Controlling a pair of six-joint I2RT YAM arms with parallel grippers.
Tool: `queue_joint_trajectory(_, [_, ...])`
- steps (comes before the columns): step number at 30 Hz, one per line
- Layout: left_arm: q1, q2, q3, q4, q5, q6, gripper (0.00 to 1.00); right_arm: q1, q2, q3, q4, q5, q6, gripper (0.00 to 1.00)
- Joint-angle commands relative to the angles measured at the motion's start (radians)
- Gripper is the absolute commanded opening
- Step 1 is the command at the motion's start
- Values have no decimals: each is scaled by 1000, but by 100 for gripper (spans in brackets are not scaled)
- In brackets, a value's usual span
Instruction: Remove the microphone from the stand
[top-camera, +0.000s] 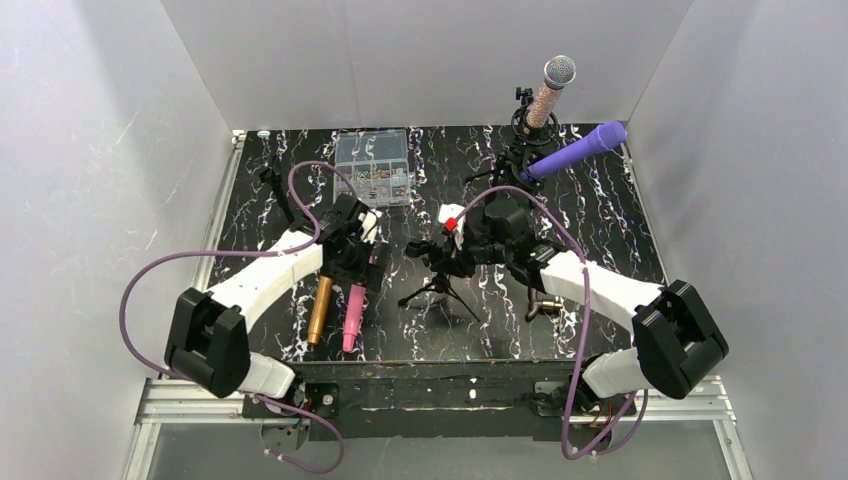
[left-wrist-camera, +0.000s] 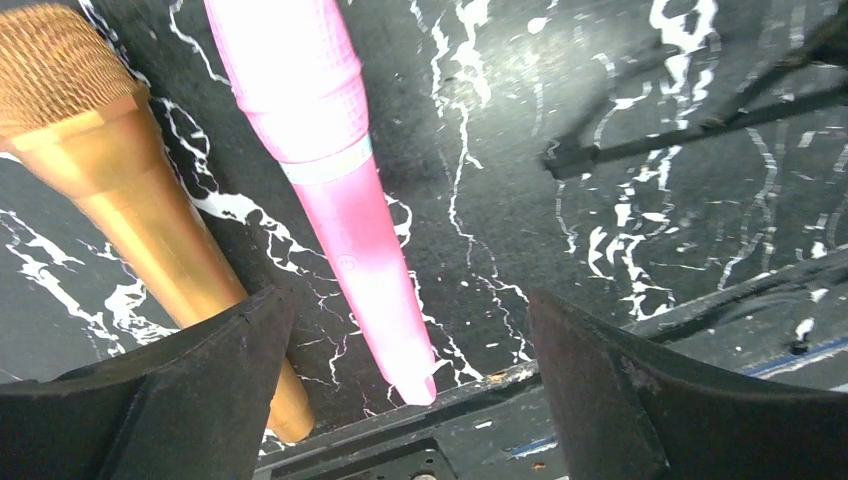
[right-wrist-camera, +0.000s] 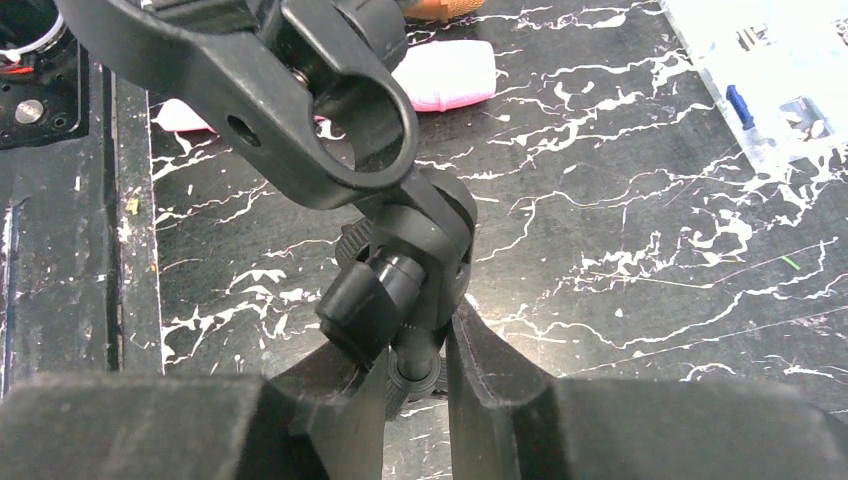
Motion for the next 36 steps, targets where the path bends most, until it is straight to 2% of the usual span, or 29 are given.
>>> queue_joint_trajectory(1, [1,-81,81,-117,53,106,89,-6,12,124,-36,-4,-48,1])
queue_joint_trajectory(6, [37,-115,187,-165,73,203,98,-17,87,245,-91,-16,-76,1])
queue_joint_trajectory(14, [180,-136,284,-251,151,212,98,-101,272,448,-78,-64,-55,1])
queue_joint_trajectory(23, [233,-116,293,-261,118,193,98,-147,464,654,-44,-82,-3,1])
queue_joint_trajectory(28, [244,-81,319,-260,121,152,98,-146,526,712,-22,-86,8,1])
queue_joint_trajectory(36, [251,-54,337,-246,108,149,98,-147,588,702,86,-63,19,1])
